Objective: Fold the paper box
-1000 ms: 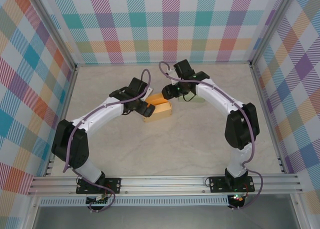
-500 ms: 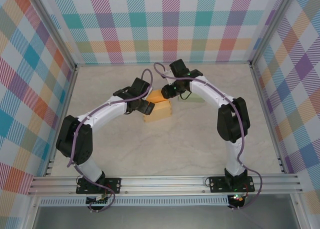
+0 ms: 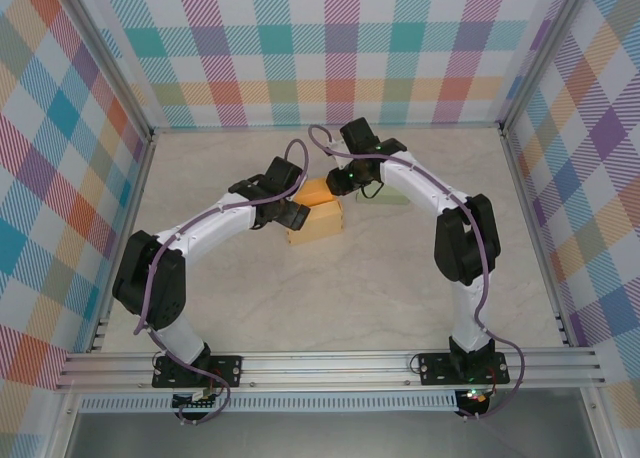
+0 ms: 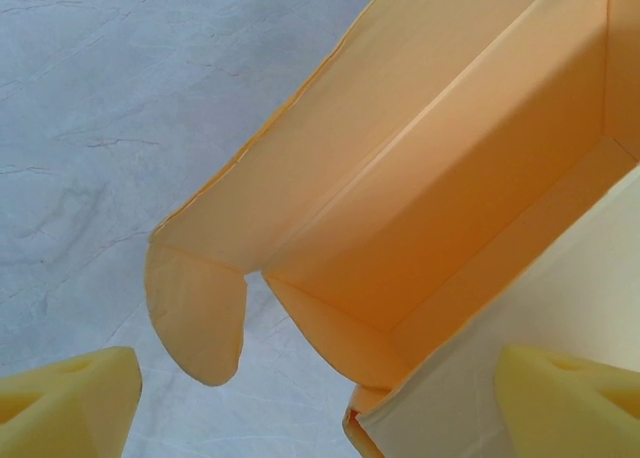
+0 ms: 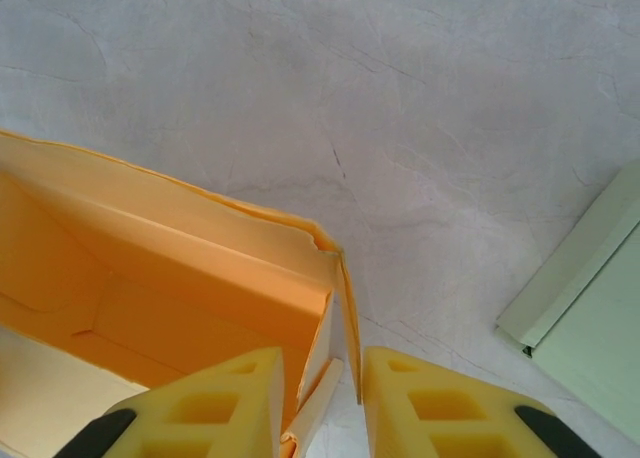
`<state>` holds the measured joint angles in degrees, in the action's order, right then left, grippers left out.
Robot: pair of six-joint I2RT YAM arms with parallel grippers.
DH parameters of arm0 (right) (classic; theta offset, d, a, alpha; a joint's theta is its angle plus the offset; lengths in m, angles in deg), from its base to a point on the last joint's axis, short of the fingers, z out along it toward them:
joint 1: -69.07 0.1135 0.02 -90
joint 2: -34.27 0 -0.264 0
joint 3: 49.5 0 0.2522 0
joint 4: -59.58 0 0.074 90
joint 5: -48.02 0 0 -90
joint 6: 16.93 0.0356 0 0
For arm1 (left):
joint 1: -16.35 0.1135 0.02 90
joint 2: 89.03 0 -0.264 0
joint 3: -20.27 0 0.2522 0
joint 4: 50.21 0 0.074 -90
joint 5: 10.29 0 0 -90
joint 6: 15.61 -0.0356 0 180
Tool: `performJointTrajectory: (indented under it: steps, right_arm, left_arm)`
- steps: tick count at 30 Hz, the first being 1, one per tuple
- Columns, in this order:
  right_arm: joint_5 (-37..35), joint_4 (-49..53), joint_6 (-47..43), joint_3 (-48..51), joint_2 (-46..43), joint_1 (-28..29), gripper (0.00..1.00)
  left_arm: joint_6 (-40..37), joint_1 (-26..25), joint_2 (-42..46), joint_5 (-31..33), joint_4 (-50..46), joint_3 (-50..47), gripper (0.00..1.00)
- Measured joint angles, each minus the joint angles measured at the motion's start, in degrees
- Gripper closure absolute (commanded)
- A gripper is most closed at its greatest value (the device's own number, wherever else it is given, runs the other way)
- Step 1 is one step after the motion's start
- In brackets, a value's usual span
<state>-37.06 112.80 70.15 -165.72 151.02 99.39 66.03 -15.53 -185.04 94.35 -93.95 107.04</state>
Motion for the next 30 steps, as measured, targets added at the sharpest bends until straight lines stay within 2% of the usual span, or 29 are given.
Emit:
performJointTrajectory:
  steps: [3, 6, 8, 20, 22, 27, 30]
  right_arm:
    - [-0.6, -0.4, -0.2, 0.0, 0.2, 0.0, 0.73]
    - [-1.0, -0.9, -0.3, 0.0, 0.2, 0.0, 0.63]
    - [-1.0, -1.2, -0.7, 0.0, 0.2, -0.1, 0.61]
    - [-0.2, -2.4, -1.0, 0.0, 1.1, -0.5, 0.64]
    - [0.3, -2.4, -1.0, 0.0, 1.4, -0.7, 0.68]
    - [1.4, -2.4, -0.9, 0.0, 1.8, -1.0, 0.94]
    - [1.9, -2.5, -0.5, 0.0, 1.8, -1.0, 0.96]
  left_arm:
    - [0.0, -0.3, 0.0, 0.2, 0.0, 0.0, 0.09]
    - [0.0, -0.5, 0.0, 0.7, 0.0, 0.0, 0.08]
    - [0.0, -0.7, 0.0, 1.1, 0.0, 0.0, 0.08]
    - [0.0, -1.1, -0.1, 2.0, 0.0, 0.0, 0.08]
    - [0.0, -1.2, -0.1, 2.2, 0.0, 0.0, 0.08]
    - [0.0, -1.5, -0.1, 2.7, 0.0, 0.0, 0.08]
    - [0.4, -1.5, -0.2, 3.3, 0.0, 0.0, 0.08]
